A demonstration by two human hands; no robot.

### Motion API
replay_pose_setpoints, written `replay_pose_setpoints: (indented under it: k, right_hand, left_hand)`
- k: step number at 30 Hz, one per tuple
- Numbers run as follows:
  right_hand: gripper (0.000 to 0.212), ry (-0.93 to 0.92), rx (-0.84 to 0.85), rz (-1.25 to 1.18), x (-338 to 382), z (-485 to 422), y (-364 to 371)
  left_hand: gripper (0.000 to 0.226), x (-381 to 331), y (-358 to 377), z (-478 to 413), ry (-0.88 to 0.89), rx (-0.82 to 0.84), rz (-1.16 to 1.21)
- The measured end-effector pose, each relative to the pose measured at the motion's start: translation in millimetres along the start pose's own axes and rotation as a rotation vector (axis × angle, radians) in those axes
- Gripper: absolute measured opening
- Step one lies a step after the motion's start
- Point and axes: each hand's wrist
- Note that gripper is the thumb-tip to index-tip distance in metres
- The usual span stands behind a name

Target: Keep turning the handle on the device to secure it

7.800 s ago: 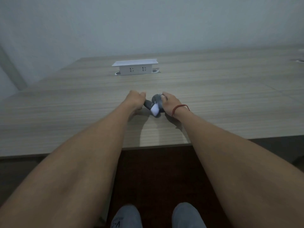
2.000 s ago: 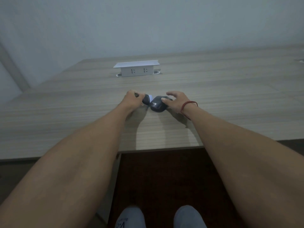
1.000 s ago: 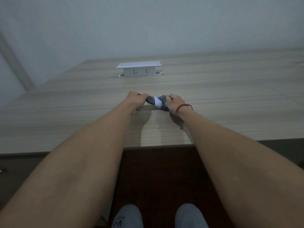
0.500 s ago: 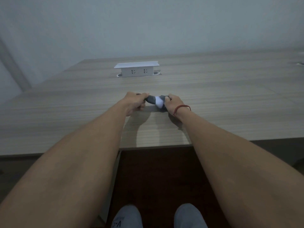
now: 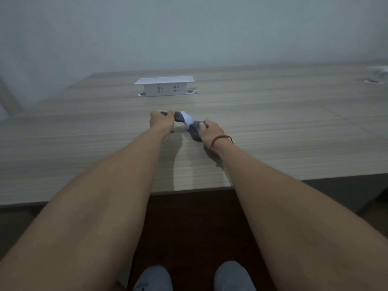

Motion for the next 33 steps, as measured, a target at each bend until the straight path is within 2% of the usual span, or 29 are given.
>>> replay_pose_setpoints:
  k: [2, 5, 6, 8, 10, 14, 18, 21, 24, 26, 29, 31, 33]
  right_hand:
    - [0.018, -0.006, 0.009, 0.003, 0.0, 0.4, 0.0]
    - [0.033, 0.007, 0.006, -0.017, 0.6, 0.8, -0.7]
    - [0.032, 0.008, 0.005, -0.027, 0.9, 1.2, -0.7]
    - [0.021, 0.003, 0.007, -0.021, 1.1, 2.6, -0.7]
    - [0.016, 0.000, 0.002, -0.006, 1.0, 3.7, -1.6]
    - [0.021, -0.001, 0.000, -0.003, 1.5, 5.3, -2.7]
    - [0.027, 0.005, 0.018, 0.000, 2.5, 7.9, -4.2]
    - [0.024, 0.006, 0.018, -0.009, 2.6, 7.2, -4.1]
    - [0.033, 0.020, 0.024, -0.035, 4.2, 6.9, -3.6]
    - [0.035, 0.025, 0.026, -0.050, 5.0, 7.5, -2.8]
    - [0.023, 0.026, 0.029, -0.047, 5.0, 8.5, -3.2]
    - [0.029, 0.027, 0.013, -0.040, 4.9, 9.1, -4.3]
    - [0.025, 0.027, 0.002, -0.028, 4.7, 9.8, -5.0]
  left_hand:
    - [0.028, 2.6, 6.9, 1.9, -0.013, 0.052, 0.002]
    - [0.020, -3.1, 13.4, 10.0, -0.016, 0.208, 0.019]
    - [0.021, -5.7, 15.1, 10.2, 0.016, 0.185, -0.026]
    - [0.024, -8.8, 15.8, 6.4, 0.099, 0.021, -0.175]
    - [0.032, -9.3, 12.5, 6.5, 0.107, -0.079, -0.269]
    - [0.024, -7.5, 1.2, 1.6, 0.100, 0.023, -0.294]
    - [0.033, -3.2, -3.6, 8.1, 0.199, -0.100, -0.405]
    - [0.033, -3.0, 9.6, 16.2, 0.273, -0.091, -0.319]
    - [0.032, -5.5, 26.7, 20.2, 0.235, -0.079, -0.181]
    - [0.031, -5.0, 32.7, 22.0, 0.193, -0.101, -0.199]
    - [0.029, -4.7, 29.2, 17.9, 0.146, -0.170, -0.262]
    - [0.030, -5.8, 22.3, 14.9, 0.149, -0.153, -0.279]
    - [0.027, -6.7, 13.8, 15.0, 0.171, -0.112, -0.275]
Point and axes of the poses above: each hand's wrist, its own z-axis away from the middle knuckle, its own y-axis out of the palm, x = y × z, and after that the axes turned 6 degrees about -y, right-handed
